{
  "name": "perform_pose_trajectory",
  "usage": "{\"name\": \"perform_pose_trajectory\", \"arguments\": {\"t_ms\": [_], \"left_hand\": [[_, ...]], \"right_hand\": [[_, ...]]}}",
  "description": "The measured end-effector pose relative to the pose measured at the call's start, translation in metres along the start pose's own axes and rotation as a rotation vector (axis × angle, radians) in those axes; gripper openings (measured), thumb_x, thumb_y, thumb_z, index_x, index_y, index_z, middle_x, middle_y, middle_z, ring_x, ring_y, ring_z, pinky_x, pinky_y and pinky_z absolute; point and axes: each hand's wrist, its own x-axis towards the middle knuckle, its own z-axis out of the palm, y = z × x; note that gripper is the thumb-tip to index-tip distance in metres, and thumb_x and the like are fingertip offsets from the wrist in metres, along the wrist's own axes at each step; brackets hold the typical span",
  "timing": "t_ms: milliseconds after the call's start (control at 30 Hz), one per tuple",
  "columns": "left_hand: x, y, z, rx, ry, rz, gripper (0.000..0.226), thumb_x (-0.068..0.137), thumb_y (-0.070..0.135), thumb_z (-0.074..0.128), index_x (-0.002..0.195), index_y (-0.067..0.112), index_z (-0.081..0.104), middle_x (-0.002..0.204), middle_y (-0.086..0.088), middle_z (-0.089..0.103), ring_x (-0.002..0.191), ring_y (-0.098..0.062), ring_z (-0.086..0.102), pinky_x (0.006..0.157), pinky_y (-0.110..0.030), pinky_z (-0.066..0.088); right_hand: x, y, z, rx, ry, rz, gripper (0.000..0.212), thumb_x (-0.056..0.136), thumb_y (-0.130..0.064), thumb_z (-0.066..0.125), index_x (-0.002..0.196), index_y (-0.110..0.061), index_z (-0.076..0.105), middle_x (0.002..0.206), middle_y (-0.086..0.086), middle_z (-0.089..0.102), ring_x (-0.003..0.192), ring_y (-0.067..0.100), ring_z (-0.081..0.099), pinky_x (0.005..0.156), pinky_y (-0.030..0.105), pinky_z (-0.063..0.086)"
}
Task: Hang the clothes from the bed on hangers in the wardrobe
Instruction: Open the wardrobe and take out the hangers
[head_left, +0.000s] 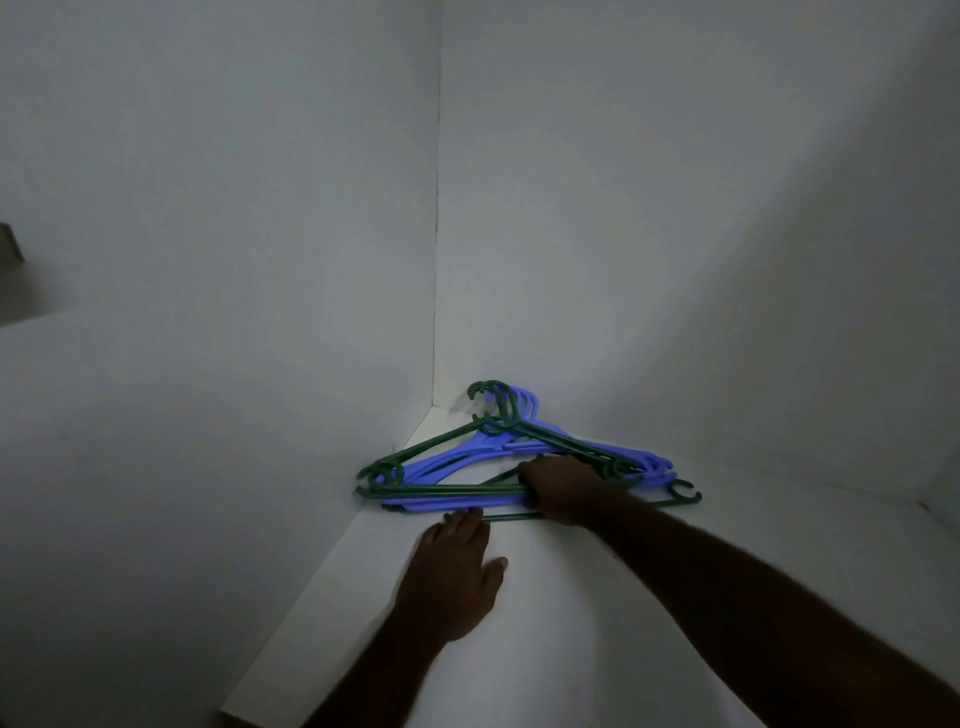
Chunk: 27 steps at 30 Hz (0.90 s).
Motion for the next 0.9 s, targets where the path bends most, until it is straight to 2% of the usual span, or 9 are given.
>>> {"name": "perform_pose_trajectory", "arguments": {"t_ms": [167,300,433,567,733,800,900], "left_hand": [[0.001,0.001,-0.002,0.012,0.058,-0.003,0.055,0.079,0.053,0.043,0.101,0.015,0.076,0.110,-0.003,0.072,0.101,-0.021,0.069,0.084,-0.031,0.055],[0.002,0.001,0.001,0.028,0.124,-0.031,0.055,0.078,0.053,0.043,0.099,0.014,0.076,0.102,-0.004,0.073,0.095,-0.022,0.070,0.082,-0.036,0.056],[0.002,0.000,0.004,-0.020,0.178,-0.038,0.056,0.077,0.047,0.044,0.096,0.004,0.076,0.098,-0.010,0.074,0.091,-0.026,0.071,0.080,-0.039,0.057],[0.005,0.003,0.001,-0.035,0.175,-0.039,0.056,0.077,0.045,0.044,0.092,0.002,0.076,0.094,-0.012,0.074,0.089,-0.027,0.072,0.077,-0.039,0.058],[0.004,0.005,-0.003,-0.060,0.108,-0.073,0.056,0.077,0.047,0.042,0.093,0.005,0.075,0.090,-0.009,0.072,0.085,-0.026,0.070,0.078,-0.036,0.057],[0.004,0.006,-0.005,-0.084,0.102,-0.079,0.054,0.077,0.046,0.043,0.090,0.004,0.074,0.088,-0.011,0.071,0.083,-0.029,0.069,0.076,-0.037,0.057],[0.006,0.005,-0.004,-0.093,0.133,-0.081,0.048,0.076,0.041,0.043,0.081,0.003,0.072,0.082,-0.013,0.069,0.078,-0.031,0.068,0.070,-0.034,0.057]], "right_hand": [[-0.008,-0.002,-0.007,0.025,-0.001,-0.011,0.029,0.092,-0.026,0.058,0.117,-0.012,0.055,0.123,0.013,0.058,0.113,0.031,0.057,0.089,0.035,0.045],[-0.014,-0.002,-0.007,0.048,-0.052,0.013,0.036,0.090,-0.029,0.060,0.121,-0.010,0.061,0.122,0.012,0.052,0.107,0.029,0.058,0.089,0.035,0.047],[-0.020,-0.004,-0.006,0.064,-0.055,0.050,0.028,0.093,-0.028,0.056,0.112,-0.010,0.066,0.114,0.012,0.060,0.104,0.028,0.060,0.084,0.034,0.047],[-0.025,-0.005,-0.004,0.077,0.007,0.103,0.022,0.092,-0.030,0.056,0.103,-0.013,0.065,0.109,0.011,0.064,0.102,0.028,0.062,0.081,0.033,0.047],[-0.032,-0.007,0.006,0.179,-0.017,0.154,0.046,0.086,-0.039,0.068,0.120,-0.012,0.057,0.122,0.009,0.056,0.111,0.026,0.056,0.091,0.033,0.046],[-0.036,-0.008,0.009,0.163,-0.014,0.177,0.044,0.089,-0.038,0.065,0.123,-0.012,0.057,0.123,0.012,0.056,0.112,0.027,0.056,0.091,0.033,0.045],[-0.039,-0.008,0.010,0.149,0.009,0.204,0.037,0.090,-0.036,0.064,0.118,-0.012,0.060,0.121,0.012,0.060,0.111,0.028,0.058,0.089,0.032,0.045]]}}
